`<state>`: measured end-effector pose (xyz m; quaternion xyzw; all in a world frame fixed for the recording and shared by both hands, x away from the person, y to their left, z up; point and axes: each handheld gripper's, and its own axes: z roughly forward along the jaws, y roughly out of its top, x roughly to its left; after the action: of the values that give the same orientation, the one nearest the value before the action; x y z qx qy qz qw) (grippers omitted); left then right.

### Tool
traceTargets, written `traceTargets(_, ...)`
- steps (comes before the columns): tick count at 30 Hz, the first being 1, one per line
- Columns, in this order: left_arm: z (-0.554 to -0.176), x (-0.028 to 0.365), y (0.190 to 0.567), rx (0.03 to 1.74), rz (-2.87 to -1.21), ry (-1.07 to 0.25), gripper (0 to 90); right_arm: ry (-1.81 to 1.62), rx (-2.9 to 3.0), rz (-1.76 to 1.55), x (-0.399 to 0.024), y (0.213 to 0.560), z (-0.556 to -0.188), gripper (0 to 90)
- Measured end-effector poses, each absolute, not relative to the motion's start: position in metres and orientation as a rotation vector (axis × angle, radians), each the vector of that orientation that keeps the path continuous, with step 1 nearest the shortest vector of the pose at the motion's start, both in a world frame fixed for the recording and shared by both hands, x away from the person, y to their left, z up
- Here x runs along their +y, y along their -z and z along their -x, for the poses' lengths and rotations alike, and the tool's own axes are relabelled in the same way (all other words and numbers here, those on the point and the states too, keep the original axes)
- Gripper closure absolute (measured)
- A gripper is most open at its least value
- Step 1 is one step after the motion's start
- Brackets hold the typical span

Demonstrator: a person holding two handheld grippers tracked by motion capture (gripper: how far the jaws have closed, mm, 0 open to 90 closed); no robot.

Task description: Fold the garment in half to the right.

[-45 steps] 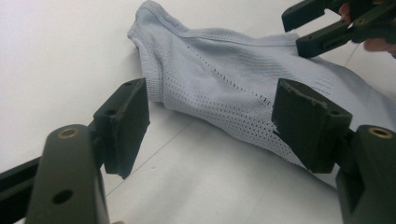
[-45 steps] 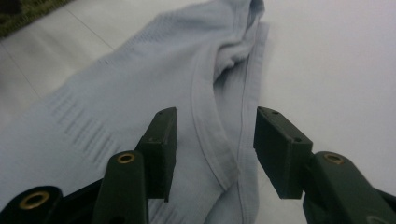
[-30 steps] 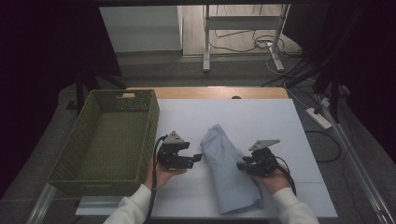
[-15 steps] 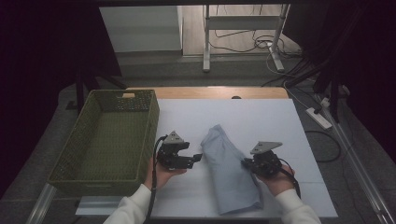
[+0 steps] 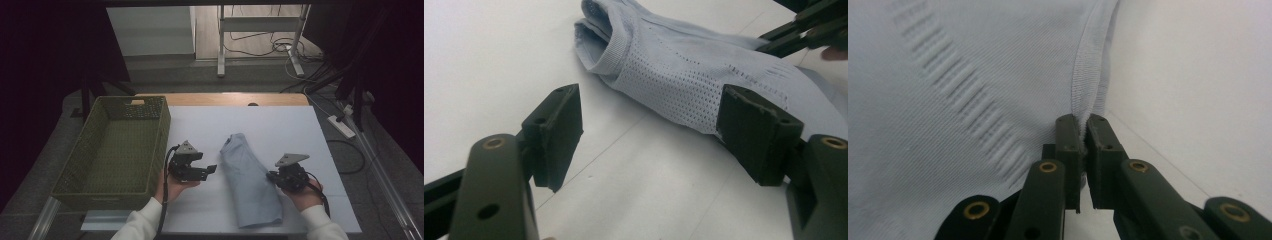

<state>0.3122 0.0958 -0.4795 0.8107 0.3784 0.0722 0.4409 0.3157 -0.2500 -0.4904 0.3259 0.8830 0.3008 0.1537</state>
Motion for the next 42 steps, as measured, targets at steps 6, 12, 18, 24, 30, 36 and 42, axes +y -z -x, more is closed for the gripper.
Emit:
traceTargets(6, -0.312, 0.093, 0.481, 0.936, -2.023, -0.177, 27.1, -0.803, 2.519, -0.905, -0.245, 0.497, -0.316, 84.4)
traceTargets(12, -0.312, 0.094, 0.481, 0.938, -2.021, -0.177, 27.0, -0.803, 2.502, -0.935, -0.252, 0.493, -0.320, 84.5)
traceTargets(18, -0.312, 0.094, 0.481, 0.935, -2.024, -0.177, 27.0, -0.777, 2.510, -0.925, -0.248, 0.495, -0.319, 81.6)
traceTargets(24, -0.312, 0.095, 0.480, 0.938, -2.020, -0.178, 26.9, -0.849, 2.461, -0.901, -0.246, 0.480, -0.315, 59.6)
traceTargets(30, -0.312, 0.096, 0.480, 0.943, -2.015, -0.179, 26.9, -1.122, 2.395, -0.844, -0.232, 0.454, -0.305, 48.1)
traceTargets(36, -0.312, 0.097, 0.480, 0.943, -2.012, -0.182, 26.9, -1.305, 2.444, -0.765, -0.210, 0.444, -0.301, 54.1)
traceTargets(42, -0.313, 0.097, 0.481, 0.943, -2.016, -0.181, 26.9, -1.299, 2.531, -0.728, -0.189, 0.446, -0.302, 70.0)
